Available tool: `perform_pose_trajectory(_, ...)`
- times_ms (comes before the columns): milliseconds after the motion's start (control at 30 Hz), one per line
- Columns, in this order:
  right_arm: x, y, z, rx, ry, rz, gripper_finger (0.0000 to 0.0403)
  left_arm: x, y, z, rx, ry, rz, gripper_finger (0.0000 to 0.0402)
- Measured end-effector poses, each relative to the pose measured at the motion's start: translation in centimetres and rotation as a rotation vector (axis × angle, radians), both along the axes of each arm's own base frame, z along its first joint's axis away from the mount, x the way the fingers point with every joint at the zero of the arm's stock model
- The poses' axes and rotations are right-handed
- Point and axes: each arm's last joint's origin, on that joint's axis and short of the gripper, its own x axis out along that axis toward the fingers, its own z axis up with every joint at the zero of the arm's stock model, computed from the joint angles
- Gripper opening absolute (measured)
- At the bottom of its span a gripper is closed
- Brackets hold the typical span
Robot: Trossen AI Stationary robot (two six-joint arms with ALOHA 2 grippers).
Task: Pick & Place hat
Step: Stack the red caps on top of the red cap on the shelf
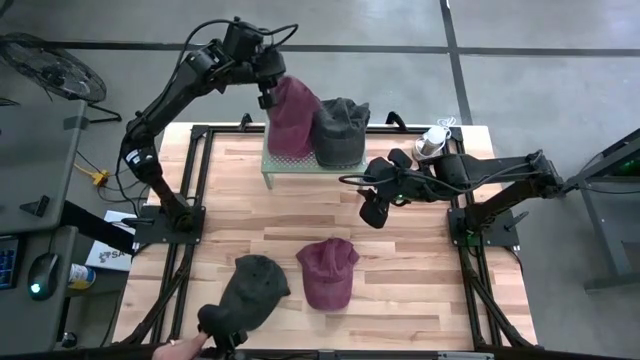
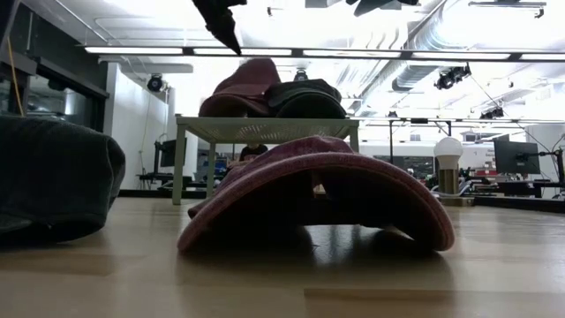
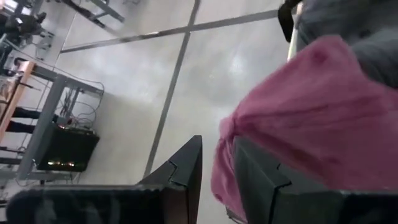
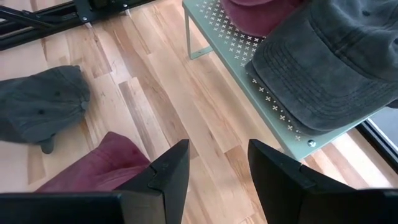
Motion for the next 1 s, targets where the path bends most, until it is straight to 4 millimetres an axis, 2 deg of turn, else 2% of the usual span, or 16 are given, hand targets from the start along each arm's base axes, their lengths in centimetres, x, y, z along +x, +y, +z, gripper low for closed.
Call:
perform_pose_trajectory(300, 0.0, 0.1, 0.0, 0.017, -0.005, -0.007, 0.0156, -1.2, -1.3, 1.6, -0.028, -0.117, 0.003, 0.0086)
perform_pose_trajectory(533, 0.5, 0.9, -0.4, 0.009, 0.001, 0.016, 0.0156, -1.8, -2.6, 1.9, -0.222, -0.236, -0.097, 0.0086)
perform_pose_trajectory(733, 3.0, 3.2, -3.3, -0.018, 0.108, 0.095, 0.0156, -1.9, -4.3, 0.8, -0.420, -0.175, -0.180, 0.0086)
perform_pose_trajectory(1000, 5.5, 7.1, -7.9, 0.008, 0.274, 0.278, 0.0156, -0.7, -8.7, -0.6, -0.586, 0.001, -0.265, 0.0085)
